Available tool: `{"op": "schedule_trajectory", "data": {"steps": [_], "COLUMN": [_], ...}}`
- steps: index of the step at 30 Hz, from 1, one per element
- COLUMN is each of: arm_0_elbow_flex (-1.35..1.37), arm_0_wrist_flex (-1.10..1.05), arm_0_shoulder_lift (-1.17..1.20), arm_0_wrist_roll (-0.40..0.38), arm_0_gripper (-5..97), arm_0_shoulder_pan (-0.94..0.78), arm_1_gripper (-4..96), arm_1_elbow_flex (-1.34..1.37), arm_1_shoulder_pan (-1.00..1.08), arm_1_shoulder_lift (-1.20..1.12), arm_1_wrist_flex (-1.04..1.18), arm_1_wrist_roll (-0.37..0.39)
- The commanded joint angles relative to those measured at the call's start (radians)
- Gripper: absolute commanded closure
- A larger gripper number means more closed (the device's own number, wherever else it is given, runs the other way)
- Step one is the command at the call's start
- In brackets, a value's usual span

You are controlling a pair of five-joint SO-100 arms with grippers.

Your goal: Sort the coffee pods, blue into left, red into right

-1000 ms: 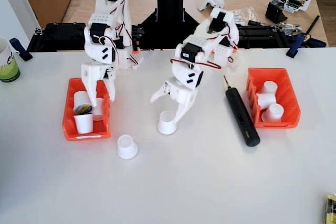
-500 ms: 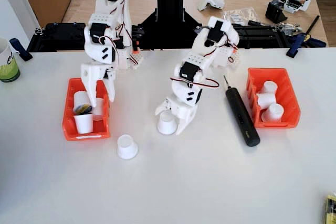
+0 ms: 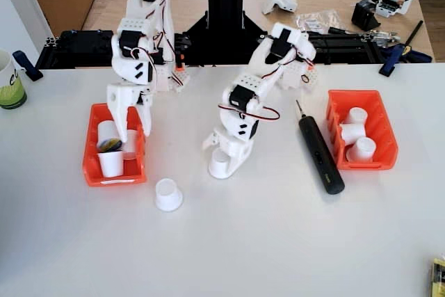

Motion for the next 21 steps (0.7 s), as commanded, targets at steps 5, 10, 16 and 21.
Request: {"op": "schedule_trajectory", "data": {"steps": [5, 10, 16, 21], "arm_0_elbow_flex": [-0.04, -0.044, -0.044, -0.044], "arm_0_wrist_flex": [-0.017, -0.018, -0.017, -0.009], "arm_0_shoulder_lift": [0.002, 0.002, 0.002, 0.002], "arm_0_wrist_roll": [-0.014, -0.017, -0.017, -0.017], "arm_0_gripper": [68, 68, 68, 68], "arm_0_shoulder_pan": [0.006, 0.006, 0.006, 0.002], "arm_1_gripper": [72.0, 80.7, 83.8, 83.5], "arm_1_elbow_flex": [0.018, 0.015, 0.002, 0.017], "arm_1_shoulder_pan": [0.008, 0.008, 0.003, -0.011], "arm_1_shoulder_lift": [0.012, 0.015, 0.149, 0.318], "arm_1_wrist_flex": [0.009, 0.018, -0.002, -0.193], "arm_1_wrist_roll": [-0.009, -0.006, -0.089, -0.383]}}
